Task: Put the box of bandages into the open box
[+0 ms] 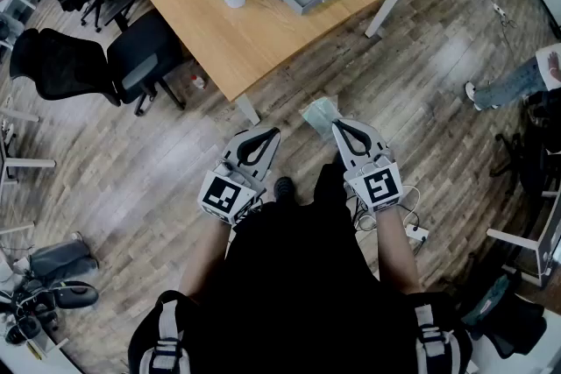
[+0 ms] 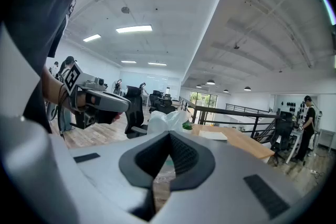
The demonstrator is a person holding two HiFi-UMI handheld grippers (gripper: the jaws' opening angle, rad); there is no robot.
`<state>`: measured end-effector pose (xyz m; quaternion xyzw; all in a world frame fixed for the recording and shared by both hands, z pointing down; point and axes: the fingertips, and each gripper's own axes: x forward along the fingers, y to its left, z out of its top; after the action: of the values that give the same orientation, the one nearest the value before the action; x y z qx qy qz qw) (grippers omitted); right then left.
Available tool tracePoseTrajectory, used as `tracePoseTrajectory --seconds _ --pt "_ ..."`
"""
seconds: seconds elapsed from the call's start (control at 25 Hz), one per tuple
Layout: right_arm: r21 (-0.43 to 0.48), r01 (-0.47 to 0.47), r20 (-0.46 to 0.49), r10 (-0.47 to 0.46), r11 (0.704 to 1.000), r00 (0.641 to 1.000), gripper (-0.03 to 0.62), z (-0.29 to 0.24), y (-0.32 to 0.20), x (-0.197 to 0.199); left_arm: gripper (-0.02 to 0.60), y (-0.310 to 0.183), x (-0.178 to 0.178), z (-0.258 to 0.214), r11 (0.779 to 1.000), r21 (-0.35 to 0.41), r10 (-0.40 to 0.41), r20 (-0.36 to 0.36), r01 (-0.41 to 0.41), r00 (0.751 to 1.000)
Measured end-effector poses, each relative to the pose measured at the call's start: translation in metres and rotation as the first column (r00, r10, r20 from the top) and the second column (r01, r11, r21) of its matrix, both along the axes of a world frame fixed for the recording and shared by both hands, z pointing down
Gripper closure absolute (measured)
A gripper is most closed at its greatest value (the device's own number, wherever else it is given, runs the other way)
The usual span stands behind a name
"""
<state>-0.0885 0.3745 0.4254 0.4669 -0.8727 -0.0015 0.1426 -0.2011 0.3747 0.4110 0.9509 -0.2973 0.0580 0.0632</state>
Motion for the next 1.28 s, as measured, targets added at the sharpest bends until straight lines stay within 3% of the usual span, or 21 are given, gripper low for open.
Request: tracePoseTrajectory --seconds 0.32,0.56,0.96,1.28 --pt "0.058 0.026 0.004 -0.026 0.998 1.000 0.571 -0.007 0.012 -0.001 0.559 0.017 -0.002 0.006 0.999 0.000 0.035 -0.014 -0.035 0.999" --pt "0.010 -0.002 0.024 0.001 1.000 1.000 0.571 -0.005 0.009 0.016 0.558 0.008 0.010 0.000 0.999 0.008 0.035 -0.002 -0.035 0.999" --pt "-0.010 0.011 0.065 -0.010 1.000 0.998 0.571 0.001 -0.032 0.050 0.560 -0.028 0.044 0.004 1.000 -0.010 0.029 0.024 -0.029 0.999" --pt "0.001 0.075 0.079 -0.075 0.997 0.994 0.571 -0.004 -0.078 0.077 0.558 -0.068 0.082 -0.002 1.000 -0.006 -0.007 0.023 0.007 1.000"
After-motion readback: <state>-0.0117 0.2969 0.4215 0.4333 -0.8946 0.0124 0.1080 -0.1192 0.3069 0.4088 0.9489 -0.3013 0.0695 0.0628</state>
